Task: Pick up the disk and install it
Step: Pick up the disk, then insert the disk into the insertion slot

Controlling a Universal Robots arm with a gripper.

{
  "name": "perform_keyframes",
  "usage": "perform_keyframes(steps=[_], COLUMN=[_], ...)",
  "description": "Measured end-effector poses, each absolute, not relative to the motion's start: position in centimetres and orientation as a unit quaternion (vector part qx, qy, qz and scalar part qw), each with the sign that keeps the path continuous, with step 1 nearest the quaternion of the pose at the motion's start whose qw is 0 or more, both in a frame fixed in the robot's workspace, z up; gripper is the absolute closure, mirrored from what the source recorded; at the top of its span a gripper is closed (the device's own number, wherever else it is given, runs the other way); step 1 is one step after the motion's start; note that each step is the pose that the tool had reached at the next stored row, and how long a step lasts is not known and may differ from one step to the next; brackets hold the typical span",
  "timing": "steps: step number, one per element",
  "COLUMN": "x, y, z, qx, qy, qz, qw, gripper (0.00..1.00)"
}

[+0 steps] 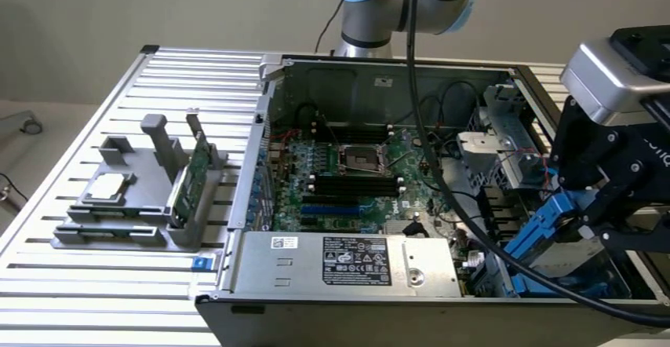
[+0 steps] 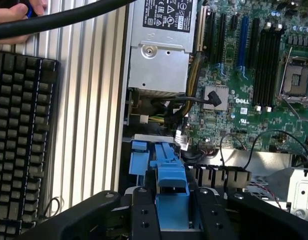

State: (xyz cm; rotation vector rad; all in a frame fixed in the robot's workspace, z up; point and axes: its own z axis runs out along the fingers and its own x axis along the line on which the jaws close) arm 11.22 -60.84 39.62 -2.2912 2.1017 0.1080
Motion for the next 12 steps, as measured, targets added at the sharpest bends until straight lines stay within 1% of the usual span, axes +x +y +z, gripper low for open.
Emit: perform_keyframes(steps=[12], x=[11.28], y=[-60.43], z=[39.71], qx=[-0.738], qy=[0.674], qz=[0.035], qw=[0.015], gripper=[0.67])
